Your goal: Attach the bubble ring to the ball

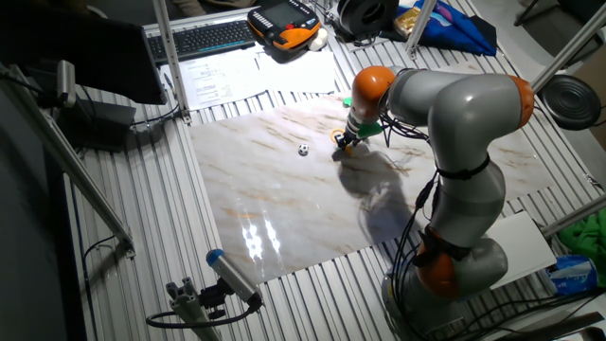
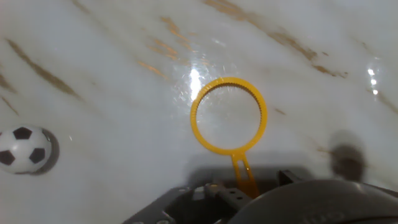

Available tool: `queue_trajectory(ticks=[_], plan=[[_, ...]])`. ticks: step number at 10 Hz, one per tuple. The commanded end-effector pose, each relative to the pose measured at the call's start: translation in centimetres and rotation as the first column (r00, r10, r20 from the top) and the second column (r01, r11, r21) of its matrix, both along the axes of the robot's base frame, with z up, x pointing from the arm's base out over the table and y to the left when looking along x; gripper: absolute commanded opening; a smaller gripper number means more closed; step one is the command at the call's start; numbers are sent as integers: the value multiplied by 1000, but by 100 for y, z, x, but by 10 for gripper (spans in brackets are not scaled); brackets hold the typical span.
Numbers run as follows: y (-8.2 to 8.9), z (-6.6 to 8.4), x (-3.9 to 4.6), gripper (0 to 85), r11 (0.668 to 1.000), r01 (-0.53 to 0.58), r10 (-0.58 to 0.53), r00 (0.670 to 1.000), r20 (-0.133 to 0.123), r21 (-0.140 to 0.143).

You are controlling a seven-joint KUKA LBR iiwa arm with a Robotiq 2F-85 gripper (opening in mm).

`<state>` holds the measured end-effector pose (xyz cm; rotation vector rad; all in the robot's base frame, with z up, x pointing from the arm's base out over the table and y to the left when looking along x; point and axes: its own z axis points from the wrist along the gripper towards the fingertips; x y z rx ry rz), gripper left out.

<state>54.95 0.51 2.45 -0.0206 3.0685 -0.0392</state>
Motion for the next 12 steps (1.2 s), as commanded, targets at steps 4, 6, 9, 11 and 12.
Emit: queue_trajectory(ticks=[4,6,9,11,12], plan=[[5,-29,0,340,1000,-2,2,1000,1,-2],[25,12,1,170,1000,-23,23,1000,-15,-11],[35,14,-5,0,1000,-23,23,1000,-16,-10],[30,47,-6,0,1000,-14,13,1000,-21,-12],[30,78,-12,170,1000,-4,4,1000,-23,-12]])
